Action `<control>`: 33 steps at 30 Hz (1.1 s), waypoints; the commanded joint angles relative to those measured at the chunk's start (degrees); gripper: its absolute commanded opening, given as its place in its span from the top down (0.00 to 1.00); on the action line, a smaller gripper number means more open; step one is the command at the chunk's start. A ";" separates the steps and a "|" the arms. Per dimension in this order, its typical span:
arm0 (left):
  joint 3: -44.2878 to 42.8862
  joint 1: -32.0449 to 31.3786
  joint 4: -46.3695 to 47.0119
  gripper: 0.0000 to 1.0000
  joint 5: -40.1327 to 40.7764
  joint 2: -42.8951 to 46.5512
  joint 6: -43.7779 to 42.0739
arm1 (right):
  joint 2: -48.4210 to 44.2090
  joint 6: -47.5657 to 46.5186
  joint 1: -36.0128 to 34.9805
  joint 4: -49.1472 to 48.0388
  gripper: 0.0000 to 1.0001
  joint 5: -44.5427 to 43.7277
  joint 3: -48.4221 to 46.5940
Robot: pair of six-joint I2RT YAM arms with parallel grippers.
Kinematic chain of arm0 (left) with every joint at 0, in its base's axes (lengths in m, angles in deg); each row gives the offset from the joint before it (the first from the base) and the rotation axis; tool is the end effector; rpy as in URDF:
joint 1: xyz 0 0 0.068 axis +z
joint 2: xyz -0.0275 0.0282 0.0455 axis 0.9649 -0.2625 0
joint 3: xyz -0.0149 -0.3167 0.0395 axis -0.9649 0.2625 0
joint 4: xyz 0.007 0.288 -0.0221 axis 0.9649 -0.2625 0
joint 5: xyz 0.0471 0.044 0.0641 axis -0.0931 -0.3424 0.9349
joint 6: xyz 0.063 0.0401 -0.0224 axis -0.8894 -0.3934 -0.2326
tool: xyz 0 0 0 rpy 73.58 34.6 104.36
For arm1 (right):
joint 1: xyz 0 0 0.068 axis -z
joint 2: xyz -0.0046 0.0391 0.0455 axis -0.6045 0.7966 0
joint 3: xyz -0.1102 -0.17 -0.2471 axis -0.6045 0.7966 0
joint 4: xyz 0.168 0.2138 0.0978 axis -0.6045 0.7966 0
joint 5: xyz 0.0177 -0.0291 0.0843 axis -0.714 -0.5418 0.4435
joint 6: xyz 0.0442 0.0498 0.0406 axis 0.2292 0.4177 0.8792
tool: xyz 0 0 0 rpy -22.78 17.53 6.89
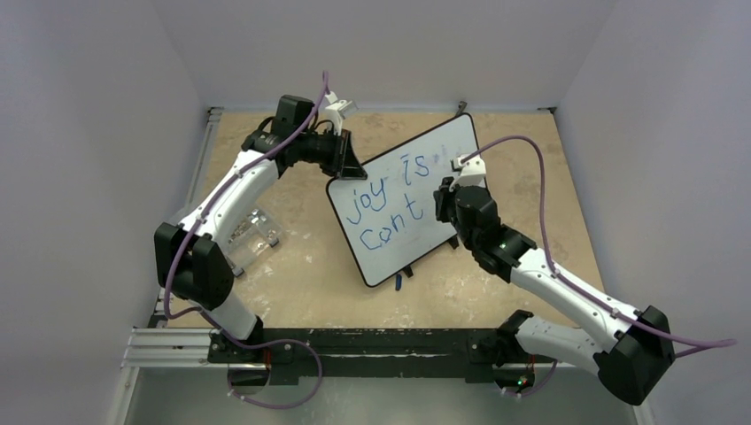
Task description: Write a sentence on the whiteboard
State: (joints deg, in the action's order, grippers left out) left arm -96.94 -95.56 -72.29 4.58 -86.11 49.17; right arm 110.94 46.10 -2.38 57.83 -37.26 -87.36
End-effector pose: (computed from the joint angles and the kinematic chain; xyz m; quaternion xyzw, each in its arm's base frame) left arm 0.3663 -0.1887 0.3765 0.2298 0.8246 -0.4360 0.2779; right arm 0.2229 0.1463 0.3234 -0.0255 0.7976 0.1105 0.5924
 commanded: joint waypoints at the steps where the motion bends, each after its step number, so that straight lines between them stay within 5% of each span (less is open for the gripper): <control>1: -0.36 0.03 2.14 1.00 2.52 2.80 -3.36 | -0.12 -1.99 2.13 -1.30 1.00 -1.14 -1.47; 33: -0.68 0.04 1.94 1.00 2.41 2.15 -3.40 | 3.03 0.55 10.72 -8.71 1.00 12.30 0.33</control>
State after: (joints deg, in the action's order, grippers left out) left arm -96.90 -95.56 -72.62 4.75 -85.94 49.17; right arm 113.80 46.12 8.02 52.04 -26.31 -87.03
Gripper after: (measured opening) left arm 0.063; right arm 0.100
